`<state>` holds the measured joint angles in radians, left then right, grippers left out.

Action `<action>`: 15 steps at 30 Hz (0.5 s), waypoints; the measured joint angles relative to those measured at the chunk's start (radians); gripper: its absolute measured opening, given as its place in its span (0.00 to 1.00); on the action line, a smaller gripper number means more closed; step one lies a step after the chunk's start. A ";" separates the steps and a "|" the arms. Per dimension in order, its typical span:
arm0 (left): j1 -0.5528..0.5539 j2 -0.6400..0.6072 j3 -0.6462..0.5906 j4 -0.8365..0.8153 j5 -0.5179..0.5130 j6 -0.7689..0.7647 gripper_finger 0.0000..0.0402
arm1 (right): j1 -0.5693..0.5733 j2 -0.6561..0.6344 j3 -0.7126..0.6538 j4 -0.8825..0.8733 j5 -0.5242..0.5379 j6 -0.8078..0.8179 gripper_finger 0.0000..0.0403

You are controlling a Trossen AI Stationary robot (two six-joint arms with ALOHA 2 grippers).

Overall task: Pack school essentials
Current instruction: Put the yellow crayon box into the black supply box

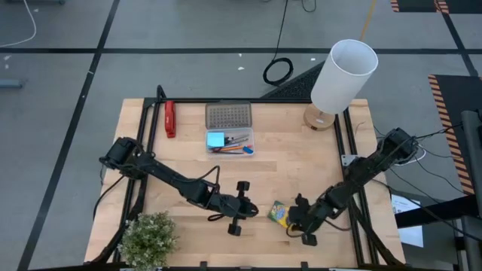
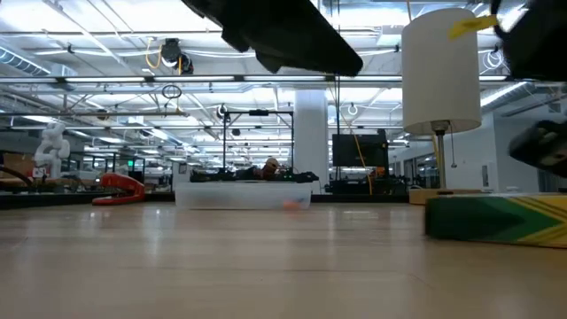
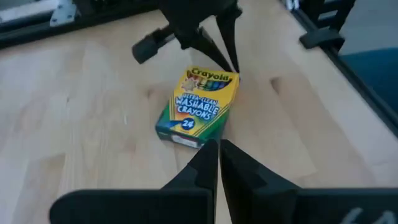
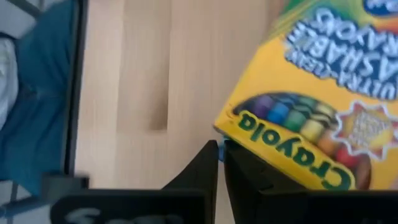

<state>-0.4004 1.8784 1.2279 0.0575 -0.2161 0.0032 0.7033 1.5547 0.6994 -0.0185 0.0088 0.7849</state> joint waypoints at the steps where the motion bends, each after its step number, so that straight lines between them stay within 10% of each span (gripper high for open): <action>1: 0.001 0.007 -0.001 -0.001 0.001 -0.002 0.05 | -0.014 0.000 0.000 0.007 -0.002 -0.014 0.04; 9: 0.004 0.023 0.000 -0.027 0.009 -0.054 0.05 | -0.017 -0.088 0.000 -0.098 -0.020 -0.020 0.04; 15: -0.010 0.035 0.001 0.004 0.010 -0.080 0.05 | 0.080 -0.187 0.000 -0.258 0.211 0.142 0.05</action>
<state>-0.4100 1.9136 1.2285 0.0612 -0.2062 -0.0768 0.7828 1.3680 0.6994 -0.2766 0.2201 0.9268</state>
